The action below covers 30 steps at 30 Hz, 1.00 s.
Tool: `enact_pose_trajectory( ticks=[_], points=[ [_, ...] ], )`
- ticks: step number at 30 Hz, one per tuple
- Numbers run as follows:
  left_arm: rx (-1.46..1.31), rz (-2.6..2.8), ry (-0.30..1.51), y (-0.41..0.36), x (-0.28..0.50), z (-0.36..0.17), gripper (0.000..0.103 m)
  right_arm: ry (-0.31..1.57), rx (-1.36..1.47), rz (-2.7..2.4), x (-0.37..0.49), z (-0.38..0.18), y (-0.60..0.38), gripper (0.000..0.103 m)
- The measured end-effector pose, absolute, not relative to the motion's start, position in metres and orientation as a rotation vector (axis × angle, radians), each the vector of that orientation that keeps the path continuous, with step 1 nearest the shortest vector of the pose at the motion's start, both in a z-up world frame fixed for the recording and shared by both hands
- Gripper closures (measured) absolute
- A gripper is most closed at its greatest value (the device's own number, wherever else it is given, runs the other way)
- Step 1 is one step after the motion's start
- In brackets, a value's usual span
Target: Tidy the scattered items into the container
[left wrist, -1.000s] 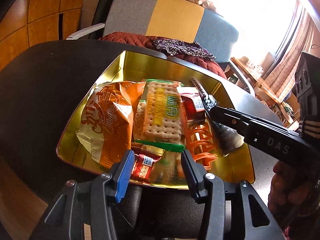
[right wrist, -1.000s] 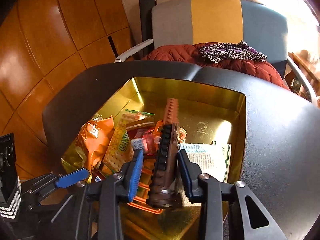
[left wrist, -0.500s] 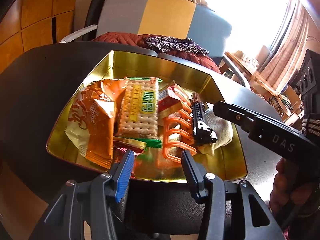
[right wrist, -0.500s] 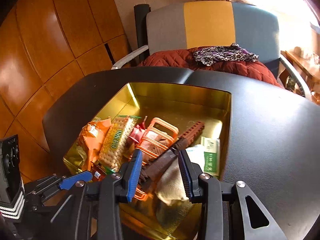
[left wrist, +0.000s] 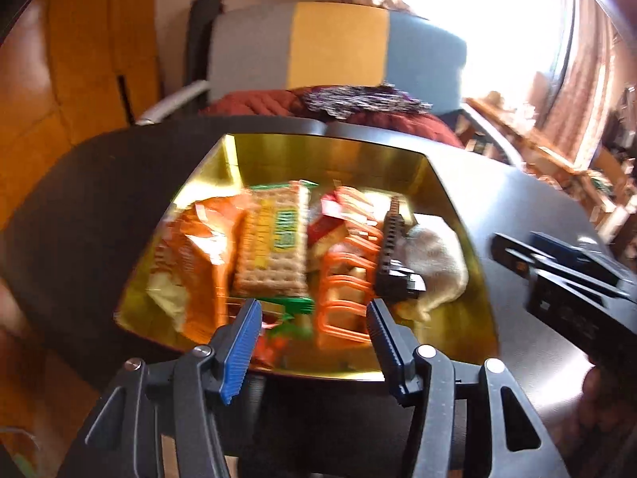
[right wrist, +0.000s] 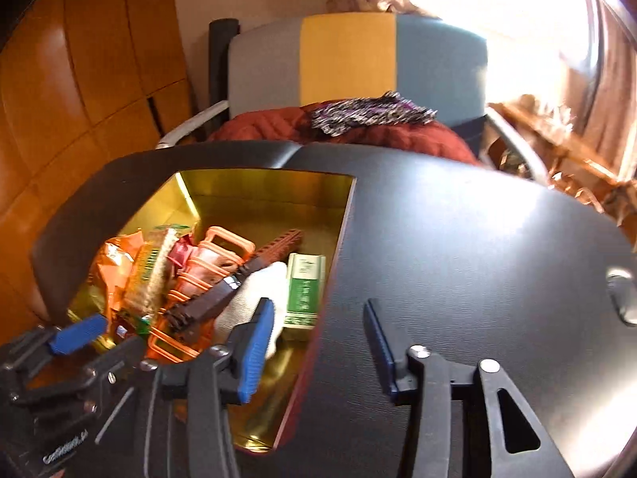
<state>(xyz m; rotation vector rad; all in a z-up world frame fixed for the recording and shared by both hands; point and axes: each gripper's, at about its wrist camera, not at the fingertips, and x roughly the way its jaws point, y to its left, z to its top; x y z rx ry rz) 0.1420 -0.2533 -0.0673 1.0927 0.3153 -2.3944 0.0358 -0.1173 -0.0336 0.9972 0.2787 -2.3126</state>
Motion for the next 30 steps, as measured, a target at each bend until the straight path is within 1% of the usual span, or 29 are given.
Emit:
enact_pose_trajectory(
  ticks=[3, 4, 5, 7, 13, 17, 20, 24, 30],
  points=[
    [1.069, -2.284, 0.207, -0.248, 0.144, -0.065, 0.047, 0.293, 0.981, -2.357, 0.044, -0.031, -0.117, 0.037],
    [1.061, -2.258, 0.186, -0.248, 0.146, -0.063, 0.047, 0.302, 0.978, -2.366, 0.047, -0.031, -0.118, 0.032],
    [1.054, -2.233, 0.166, -0.248, 0.148, -0.062, 0.047, 0.307, 0.973, -2.368, 0.050, -0.031, -0.119, 0.030],
    [1.021, -2.224, 0.173, -0.250, 0.155, -0.059, 0.047, 0.311, 0.961, -2.362, 0.057, -0.031, -0.121, 0.029],
    [1.050, -2.199, 0.254, -0.260, 0.165, -0.062, 0.047, 0.349, 0.920, -2.343, 0.076, -0.030, -0.131, 0.025],
    [1.029, -2.183, 0.229, -0.257, 0.171, -0.062, 0.047, 0.362, 0.918, -2.339, 0.085, -0.034, -0.135, 0.018],
    [1.030, -2.191, 0.259, -0.257, 0.172, -0.063, 0.047, 0.359, 0.930, -2.338, 0.090, -0.037, -0.136, 0.014],
    [1.042, -2.199, 0.304, -0.259, 0.172, -0.065, 0.048, 0.358, 0.938, -2.344, 0.092, -0.039, -0.136, 0.013],
    [1.038, -2.201, 0.314, -0.257, 0.174, -0.065, 0.048, 0.356, 0.942, -2.358, 0.093, -0.040, -0.136, 0.012]
  ],
)
